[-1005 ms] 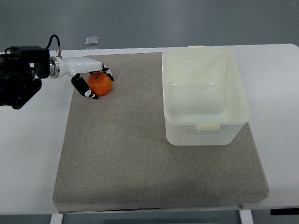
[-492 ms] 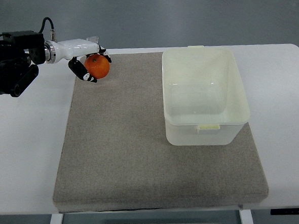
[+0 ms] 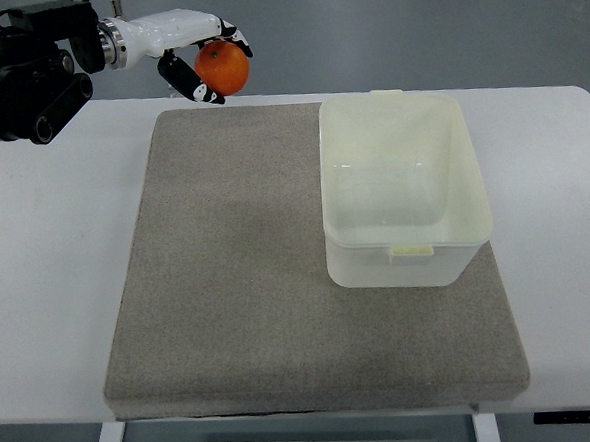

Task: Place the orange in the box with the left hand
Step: 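Lift the orange and carry it toward the white box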

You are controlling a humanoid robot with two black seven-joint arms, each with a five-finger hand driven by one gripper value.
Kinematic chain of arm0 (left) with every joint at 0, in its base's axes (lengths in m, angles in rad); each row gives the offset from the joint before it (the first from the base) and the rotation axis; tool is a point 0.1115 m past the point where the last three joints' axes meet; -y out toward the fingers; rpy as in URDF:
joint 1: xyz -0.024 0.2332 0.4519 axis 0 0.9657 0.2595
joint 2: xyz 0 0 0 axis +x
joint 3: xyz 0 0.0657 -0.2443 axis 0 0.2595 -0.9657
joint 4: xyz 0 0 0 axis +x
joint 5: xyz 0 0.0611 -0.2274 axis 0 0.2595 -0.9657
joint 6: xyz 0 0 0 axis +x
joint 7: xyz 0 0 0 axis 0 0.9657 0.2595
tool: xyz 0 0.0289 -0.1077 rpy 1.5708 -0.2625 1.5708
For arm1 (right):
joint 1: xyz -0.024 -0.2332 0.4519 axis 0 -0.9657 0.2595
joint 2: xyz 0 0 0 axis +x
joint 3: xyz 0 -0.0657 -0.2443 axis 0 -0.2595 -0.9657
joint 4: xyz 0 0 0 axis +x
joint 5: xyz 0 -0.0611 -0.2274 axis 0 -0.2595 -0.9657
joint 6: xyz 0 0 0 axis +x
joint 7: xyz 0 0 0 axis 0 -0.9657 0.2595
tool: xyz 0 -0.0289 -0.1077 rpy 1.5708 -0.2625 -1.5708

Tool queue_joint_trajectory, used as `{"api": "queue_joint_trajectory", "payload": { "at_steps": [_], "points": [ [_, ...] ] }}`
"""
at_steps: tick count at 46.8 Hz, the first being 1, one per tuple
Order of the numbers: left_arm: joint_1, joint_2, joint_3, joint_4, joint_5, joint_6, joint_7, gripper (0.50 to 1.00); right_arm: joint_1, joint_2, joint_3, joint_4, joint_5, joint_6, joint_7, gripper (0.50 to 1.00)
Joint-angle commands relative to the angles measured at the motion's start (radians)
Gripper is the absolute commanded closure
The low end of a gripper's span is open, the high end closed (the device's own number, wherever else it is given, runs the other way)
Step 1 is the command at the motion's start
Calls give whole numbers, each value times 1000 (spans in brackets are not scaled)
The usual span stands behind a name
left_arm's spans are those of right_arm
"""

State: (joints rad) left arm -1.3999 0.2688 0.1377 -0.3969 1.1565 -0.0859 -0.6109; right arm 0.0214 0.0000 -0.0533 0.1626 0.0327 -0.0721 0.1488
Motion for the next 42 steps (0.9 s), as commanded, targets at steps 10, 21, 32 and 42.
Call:
{"api": "queue_joint_trajectory", "payload": {
  "at_steps": [10,21,32,42],
  "points": [
    [-33,15,-64,-143,3,26,0,1000,0,0,0,0,0,0,0,574],
    [-80,13,-70,-302,17,43,0,1000,0,0,0,0,0,0,0,574],
    [-117,-2,-58,-401,29,37,0,1000,0,0,0,0,0,0,0,574],
    [-131,-10,-53,-480,84,35,0,1000,0,0,0,0,0,0,0,574]
  ]
}}
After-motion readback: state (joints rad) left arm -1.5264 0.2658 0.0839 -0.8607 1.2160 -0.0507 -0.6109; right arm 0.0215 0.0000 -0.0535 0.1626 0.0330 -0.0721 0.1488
